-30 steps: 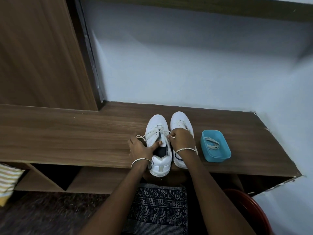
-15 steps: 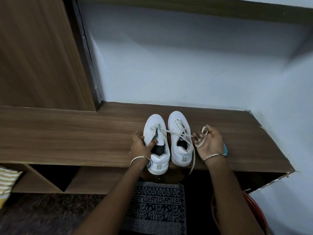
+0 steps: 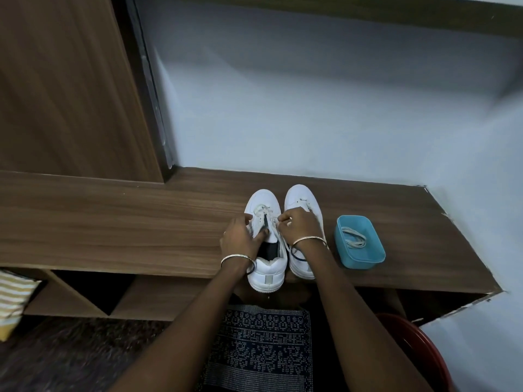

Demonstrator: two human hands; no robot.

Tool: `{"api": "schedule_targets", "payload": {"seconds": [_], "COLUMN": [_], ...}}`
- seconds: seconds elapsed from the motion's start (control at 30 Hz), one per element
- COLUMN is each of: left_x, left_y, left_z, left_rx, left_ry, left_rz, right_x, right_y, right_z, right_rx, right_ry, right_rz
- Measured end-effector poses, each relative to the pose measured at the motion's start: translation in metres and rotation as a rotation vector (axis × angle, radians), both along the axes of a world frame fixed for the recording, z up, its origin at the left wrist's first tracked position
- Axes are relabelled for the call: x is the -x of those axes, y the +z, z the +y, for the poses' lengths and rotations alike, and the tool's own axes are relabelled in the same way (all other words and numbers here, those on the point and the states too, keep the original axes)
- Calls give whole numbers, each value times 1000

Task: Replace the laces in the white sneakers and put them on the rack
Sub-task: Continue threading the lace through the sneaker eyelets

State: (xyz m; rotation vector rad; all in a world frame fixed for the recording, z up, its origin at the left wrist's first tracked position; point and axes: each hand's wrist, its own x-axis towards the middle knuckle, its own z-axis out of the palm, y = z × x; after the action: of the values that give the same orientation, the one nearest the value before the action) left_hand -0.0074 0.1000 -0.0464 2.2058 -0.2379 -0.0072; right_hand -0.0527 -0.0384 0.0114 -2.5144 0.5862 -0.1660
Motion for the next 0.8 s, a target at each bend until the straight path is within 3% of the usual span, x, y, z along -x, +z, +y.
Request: {"api": "schedule_targets", "payload": {"seconds": [0.2, 0.5, 0.67, 0.8], "left_x": [-2, -1, 2, 4], "left_y": [1, -2, 0, 5], "left_z": [-5, -7, -9, -9], "left_rx": [25, -19, -63, -106], "left_ry": [12, 50, 58, 51], "left_rz": [-23, -22, -16, -28], "right_x": [-8, 29, 53, 58], "right_y": [-7, 2, 7, 5], "right_z": [9, -20, -27, -24], "right_rx": [121, -472, -550, -487], "right_ry": [-87, -314, -267, -234], "right_rz": [22, -333, -354, -323]}}
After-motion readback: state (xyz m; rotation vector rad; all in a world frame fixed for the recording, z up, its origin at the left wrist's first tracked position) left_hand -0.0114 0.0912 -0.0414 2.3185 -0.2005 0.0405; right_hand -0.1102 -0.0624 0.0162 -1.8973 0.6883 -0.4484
